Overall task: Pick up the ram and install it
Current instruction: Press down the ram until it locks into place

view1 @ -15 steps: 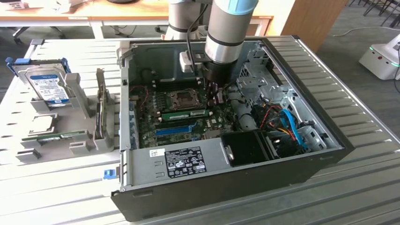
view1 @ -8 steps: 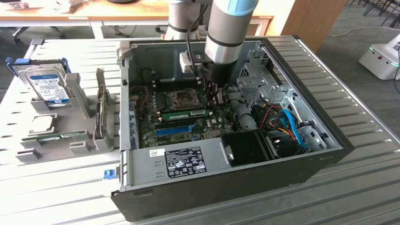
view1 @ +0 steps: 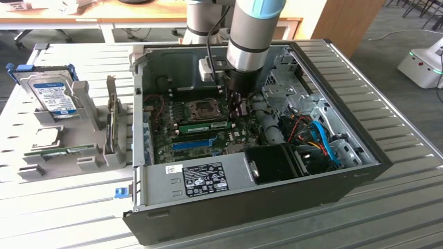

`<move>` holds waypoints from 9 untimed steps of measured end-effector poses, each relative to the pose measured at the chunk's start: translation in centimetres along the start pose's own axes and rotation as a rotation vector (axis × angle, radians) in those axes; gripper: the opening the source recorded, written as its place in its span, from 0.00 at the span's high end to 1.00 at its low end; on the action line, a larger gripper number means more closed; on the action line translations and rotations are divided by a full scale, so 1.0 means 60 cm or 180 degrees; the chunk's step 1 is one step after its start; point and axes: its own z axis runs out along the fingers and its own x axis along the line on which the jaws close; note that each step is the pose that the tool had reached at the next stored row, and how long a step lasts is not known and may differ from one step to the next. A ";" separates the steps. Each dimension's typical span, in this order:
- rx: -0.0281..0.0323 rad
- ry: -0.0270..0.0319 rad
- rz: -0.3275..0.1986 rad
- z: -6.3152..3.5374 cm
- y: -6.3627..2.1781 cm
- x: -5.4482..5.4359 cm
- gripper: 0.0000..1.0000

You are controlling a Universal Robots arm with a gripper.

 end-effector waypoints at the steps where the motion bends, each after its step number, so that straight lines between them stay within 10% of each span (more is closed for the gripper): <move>1: 0.0000 0.0000 0.0000 0.000 0.000 0.000 0.89; 9: 0.0000 0.0001 0.0000 0.004 0.000 0.000 0.89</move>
